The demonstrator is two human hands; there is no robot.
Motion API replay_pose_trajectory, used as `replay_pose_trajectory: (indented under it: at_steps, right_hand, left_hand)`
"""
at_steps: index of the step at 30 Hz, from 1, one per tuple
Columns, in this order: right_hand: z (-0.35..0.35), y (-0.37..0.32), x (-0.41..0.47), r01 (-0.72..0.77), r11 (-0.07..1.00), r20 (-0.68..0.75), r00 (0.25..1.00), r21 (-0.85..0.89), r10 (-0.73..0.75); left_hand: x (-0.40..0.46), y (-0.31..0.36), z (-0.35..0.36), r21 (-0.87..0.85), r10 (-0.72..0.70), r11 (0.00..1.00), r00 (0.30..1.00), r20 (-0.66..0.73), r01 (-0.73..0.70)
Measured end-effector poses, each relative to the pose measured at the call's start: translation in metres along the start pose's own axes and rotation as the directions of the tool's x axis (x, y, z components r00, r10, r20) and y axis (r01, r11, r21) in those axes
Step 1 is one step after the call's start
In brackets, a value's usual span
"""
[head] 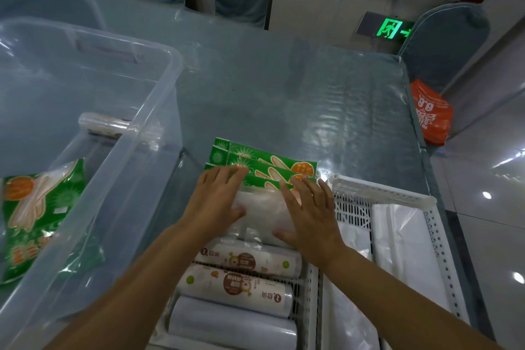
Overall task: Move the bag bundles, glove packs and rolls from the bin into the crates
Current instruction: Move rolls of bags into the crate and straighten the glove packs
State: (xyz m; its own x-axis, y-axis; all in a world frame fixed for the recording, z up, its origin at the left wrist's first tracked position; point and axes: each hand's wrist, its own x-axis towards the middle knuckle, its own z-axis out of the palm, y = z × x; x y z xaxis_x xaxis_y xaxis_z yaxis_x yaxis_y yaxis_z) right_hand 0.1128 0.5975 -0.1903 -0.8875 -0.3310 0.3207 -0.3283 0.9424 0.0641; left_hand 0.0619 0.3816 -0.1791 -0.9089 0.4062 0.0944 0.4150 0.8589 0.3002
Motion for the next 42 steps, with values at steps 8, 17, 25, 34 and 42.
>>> replay_pose_trajectory:
  at_steps: [8,17,25,34,42]
  right_hand:
    - [0.004,-0.006,-0.005,0.084,0.992,0.132,0.987,0.095,-0.096]
    - [-0.006,0.001,0.013,0.034,0.991,0.084,0.995,0.131,-0.045]
    - [0.003,0.029,0.072,-0.291,0.957,0.255,0.925,0.0,0.282]
    - [0.013,0.041,0.073,-0.299,0.949,0.182,0.943,0.103,0.278]
    - [0.013,0.049,0.073,-0.374,0.898,0.246,0.916,0.233,0.318]
  left_hand:
    - [-0.027,0.007,0.002,0.063,0.207,0.976,0.978,0.024,-0.208]
    - [-0.018,-0.003,0.003,-0.028,0.056,0.998,0.993,0.106,-0.053]
    - [0.041,-0.008,-0.013,-0.175,-0.415,0.897,0.91,-0.018,0.406]
    - [0.044,-0.022,-0.006,-0.338,-0.53,0.807,0.846,-0.051,0.485]
    - [0.043,-0.023,-0.009,-0.304,-0.538,0.817,0.837,-0.099,0.49]
